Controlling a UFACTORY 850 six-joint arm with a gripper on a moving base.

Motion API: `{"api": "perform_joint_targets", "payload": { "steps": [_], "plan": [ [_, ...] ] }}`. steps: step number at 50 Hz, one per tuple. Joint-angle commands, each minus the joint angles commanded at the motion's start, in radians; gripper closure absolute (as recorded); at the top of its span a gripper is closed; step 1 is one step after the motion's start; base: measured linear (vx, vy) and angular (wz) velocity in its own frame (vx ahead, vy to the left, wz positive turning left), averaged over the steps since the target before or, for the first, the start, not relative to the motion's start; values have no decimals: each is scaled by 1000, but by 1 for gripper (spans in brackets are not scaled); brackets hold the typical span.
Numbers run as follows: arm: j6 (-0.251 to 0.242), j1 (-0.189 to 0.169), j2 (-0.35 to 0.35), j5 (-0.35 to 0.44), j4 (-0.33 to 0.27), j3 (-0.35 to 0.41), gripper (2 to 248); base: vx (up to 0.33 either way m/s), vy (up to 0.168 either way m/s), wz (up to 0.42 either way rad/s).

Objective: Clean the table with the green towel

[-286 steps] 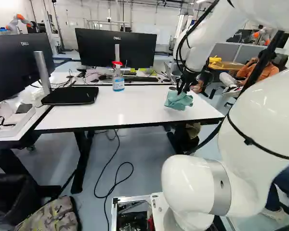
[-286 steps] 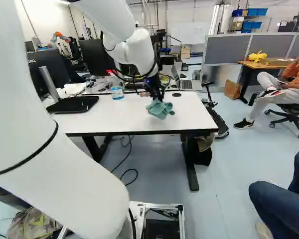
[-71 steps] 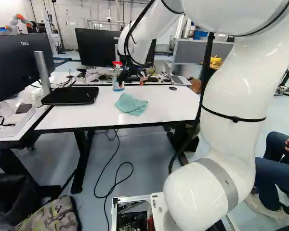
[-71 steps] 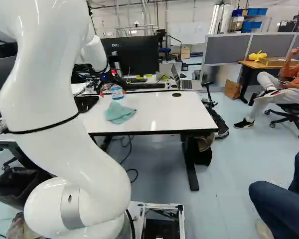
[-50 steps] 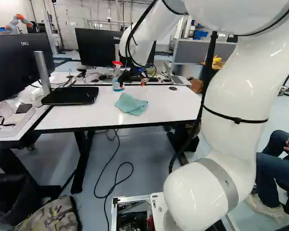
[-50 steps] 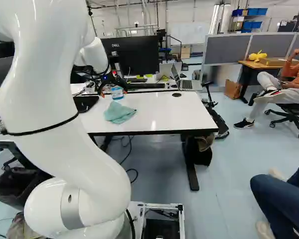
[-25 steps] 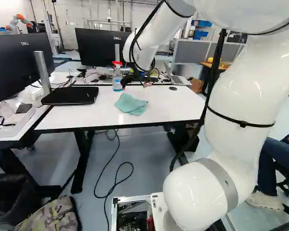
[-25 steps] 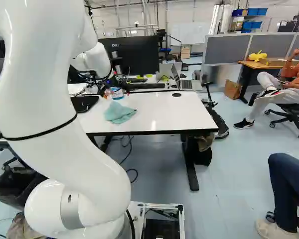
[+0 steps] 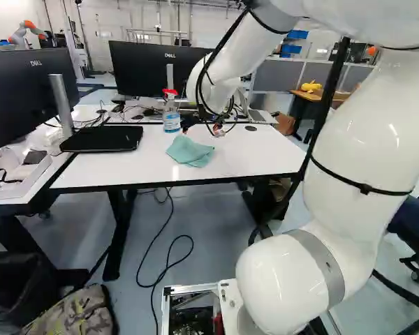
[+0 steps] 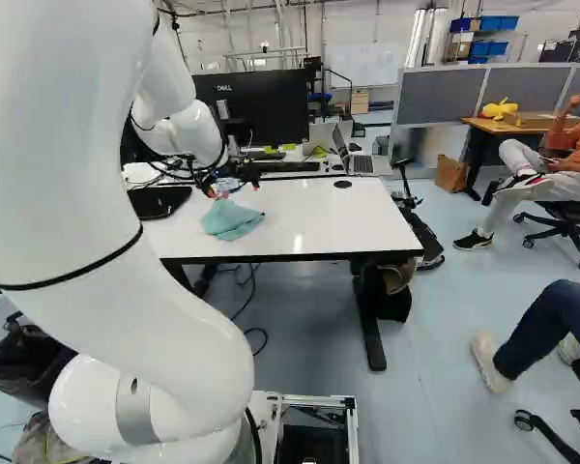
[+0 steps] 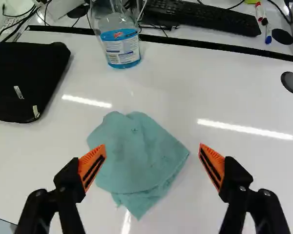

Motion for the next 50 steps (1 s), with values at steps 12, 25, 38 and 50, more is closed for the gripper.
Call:
{"api": "perform_joint_targets", "payload": {
  "steps": [12,25,38,50],
  "plan": [
    [0,-25,44,124,1,100,3,0,0,0],
    [0,-55,98,275,2,222,3,0,0,0],
    [0,-86,151,424,3,343,3,0,0,0],
    [0,-110,194,546,4,441,3,0,0,0]
  ]
}}
